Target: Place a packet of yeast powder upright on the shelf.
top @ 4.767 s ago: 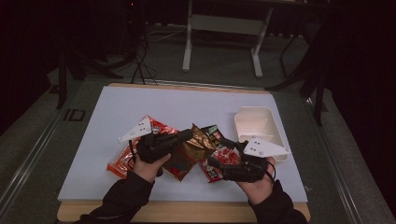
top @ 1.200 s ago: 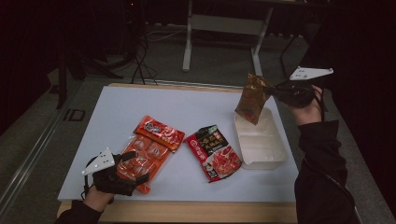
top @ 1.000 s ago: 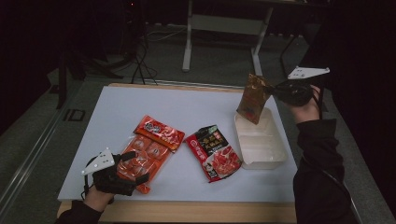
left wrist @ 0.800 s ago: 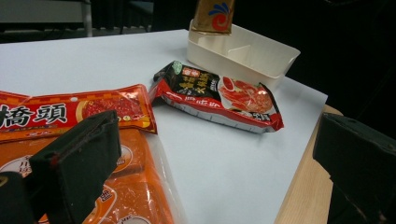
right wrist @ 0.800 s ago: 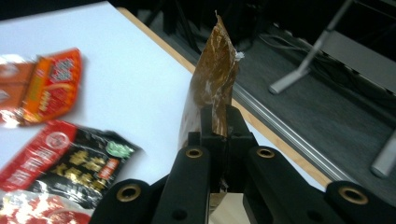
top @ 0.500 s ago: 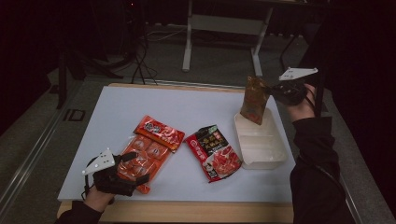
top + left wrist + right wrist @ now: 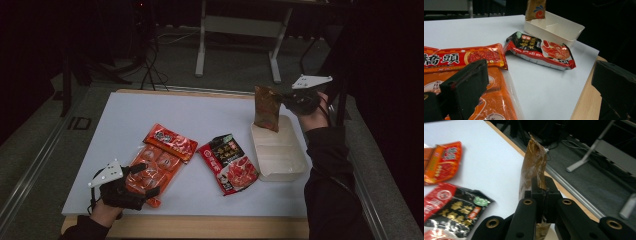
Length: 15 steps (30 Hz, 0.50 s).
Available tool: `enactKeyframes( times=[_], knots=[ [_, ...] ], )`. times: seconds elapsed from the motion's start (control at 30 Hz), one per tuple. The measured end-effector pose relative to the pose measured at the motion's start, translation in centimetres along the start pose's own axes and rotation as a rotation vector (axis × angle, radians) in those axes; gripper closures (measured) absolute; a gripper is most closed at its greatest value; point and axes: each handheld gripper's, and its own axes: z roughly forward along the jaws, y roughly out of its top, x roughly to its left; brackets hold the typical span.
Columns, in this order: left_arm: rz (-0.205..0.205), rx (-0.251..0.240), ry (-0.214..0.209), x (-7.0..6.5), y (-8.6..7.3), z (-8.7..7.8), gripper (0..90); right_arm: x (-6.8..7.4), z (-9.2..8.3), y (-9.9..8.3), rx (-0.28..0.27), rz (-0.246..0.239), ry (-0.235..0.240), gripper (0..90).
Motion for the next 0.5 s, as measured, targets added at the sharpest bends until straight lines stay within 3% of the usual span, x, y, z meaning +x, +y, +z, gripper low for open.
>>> enactKeyframes(
  times=[0.3, 0.5],
  knots=[
    [0.022, -0.009, 0.007, -0.1, -0.1, 0.0, 1.6, -0.2, 0.5, -1.3, -0.038, 0.067, 0.053, 88.6],
    [0.017, -0.008, 0.007, 0.0, -0.1, 0.1, 1.5, -0.4, 1.2, -2.5, 0.000, 0.094, 0.047, 88.2]
  ],
)
